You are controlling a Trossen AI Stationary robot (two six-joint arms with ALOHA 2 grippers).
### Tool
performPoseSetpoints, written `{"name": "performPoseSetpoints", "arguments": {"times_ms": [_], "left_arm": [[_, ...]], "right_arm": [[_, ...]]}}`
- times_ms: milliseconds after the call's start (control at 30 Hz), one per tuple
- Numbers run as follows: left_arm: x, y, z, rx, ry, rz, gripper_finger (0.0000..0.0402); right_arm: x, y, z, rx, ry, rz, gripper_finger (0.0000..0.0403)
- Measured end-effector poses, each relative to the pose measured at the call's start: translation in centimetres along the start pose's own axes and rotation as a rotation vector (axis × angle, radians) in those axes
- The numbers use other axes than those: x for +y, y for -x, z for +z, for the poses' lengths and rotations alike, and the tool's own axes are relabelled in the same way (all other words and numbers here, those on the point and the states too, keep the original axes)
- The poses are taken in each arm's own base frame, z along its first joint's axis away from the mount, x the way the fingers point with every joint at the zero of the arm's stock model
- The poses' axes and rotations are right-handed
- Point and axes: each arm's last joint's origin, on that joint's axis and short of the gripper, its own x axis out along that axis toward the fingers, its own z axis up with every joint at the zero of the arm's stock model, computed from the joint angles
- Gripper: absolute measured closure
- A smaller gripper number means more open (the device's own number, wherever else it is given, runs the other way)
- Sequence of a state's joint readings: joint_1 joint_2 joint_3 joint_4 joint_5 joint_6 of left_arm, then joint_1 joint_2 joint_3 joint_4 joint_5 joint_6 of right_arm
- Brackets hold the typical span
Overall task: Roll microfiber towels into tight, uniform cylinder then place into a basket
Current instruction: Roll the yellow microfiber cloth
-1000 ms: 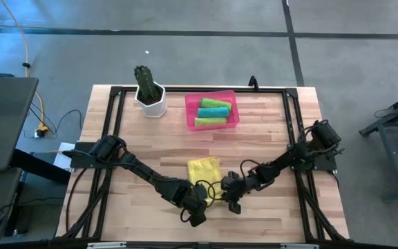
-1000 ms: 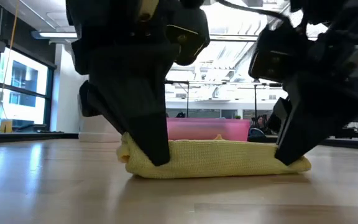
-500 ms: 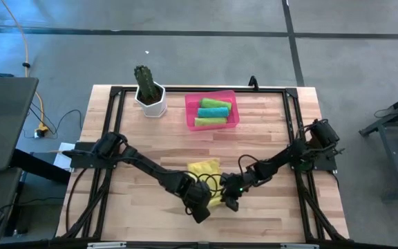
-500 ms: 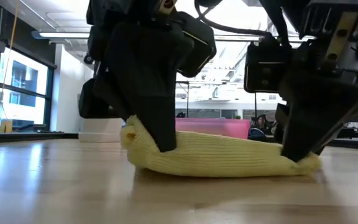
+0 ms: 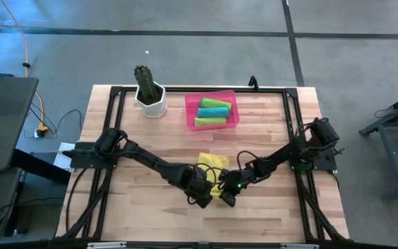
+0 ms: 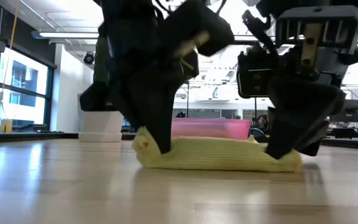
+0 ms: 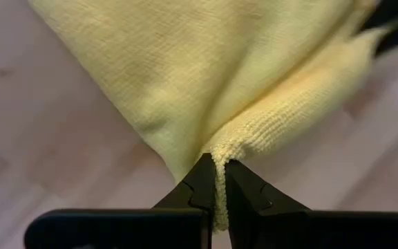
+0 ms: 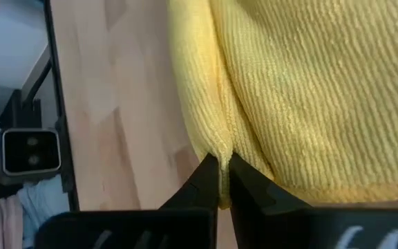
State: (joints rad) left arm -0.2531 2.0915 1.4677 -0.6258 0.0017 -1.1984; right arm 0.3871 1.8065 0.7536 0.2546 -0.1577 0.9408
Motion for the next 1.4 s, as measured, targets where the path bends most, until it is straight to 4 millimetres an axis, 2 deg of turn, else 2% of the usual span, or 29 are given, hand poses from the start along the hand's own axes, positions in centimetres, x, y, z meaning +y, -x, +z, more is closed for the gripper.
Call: {"name": "performPoseSetpoints", "arguments": {"times_ms": [200,467,667,733,833,933,1033,1133,1267,1400], "left_arm": [[0.3,-0.9,0.1,-0.007,-0.001,0.034,0.0394],[0.4,-1.7,0.1,-0.003,-0.03,0.053,0.0394],[0.5,-1.8,0.0,0.007,-0.045,0.051,0.0394],[0.5,-1.8,0.0,0.006,-0.045,0.051,0.0394],[0.5,-1.8,0.0,0.006,-0.046,0.052,0.0394],[0.5,-1.8,0.0,0.006,-0.055,0.052,0.0394],[0.5,-1.8,0.0,0.006,-0.071,0.051,0.0394],[0.5,-1.8,0.0,0.006,-0.073,0.051,0.0394],[0.5,-1.8,0.0,0.006,-0.073,0.051,0.0394],[0.5,-1.8,0.0,0.006,-0.073,0.051,0.0394]], "right_arm": [[0.0,0.0,0.1,-0.009,0.042,-0.007,0.0387],[0.1,0.3,0.0,0.035,0.139,0.029,0.0341],[1.4,2.9,0.8,0.126,0.263,0.194,0.0316],[2.0,3.8,1.0,0.08,0.343,0.207,0.0312],[3.5,4.4,0.6,-0.055,0.566,0.173,0.0311],[4.7,4.1,-0.9,-0.146,0.772,0.085,0.0311],[5.4,3.3,-2.4,-0.2,0.862,0.014,0.0311],[6.0,2.2,-3.6,-0.244,0.94,0.021,0.0311],[6.1,0.7,-4.6,-0.281,1.048,0.007,0.0311],[5.2,-0.3,-4.8,-0.264,1.066,-0.05,0.0299]]}}
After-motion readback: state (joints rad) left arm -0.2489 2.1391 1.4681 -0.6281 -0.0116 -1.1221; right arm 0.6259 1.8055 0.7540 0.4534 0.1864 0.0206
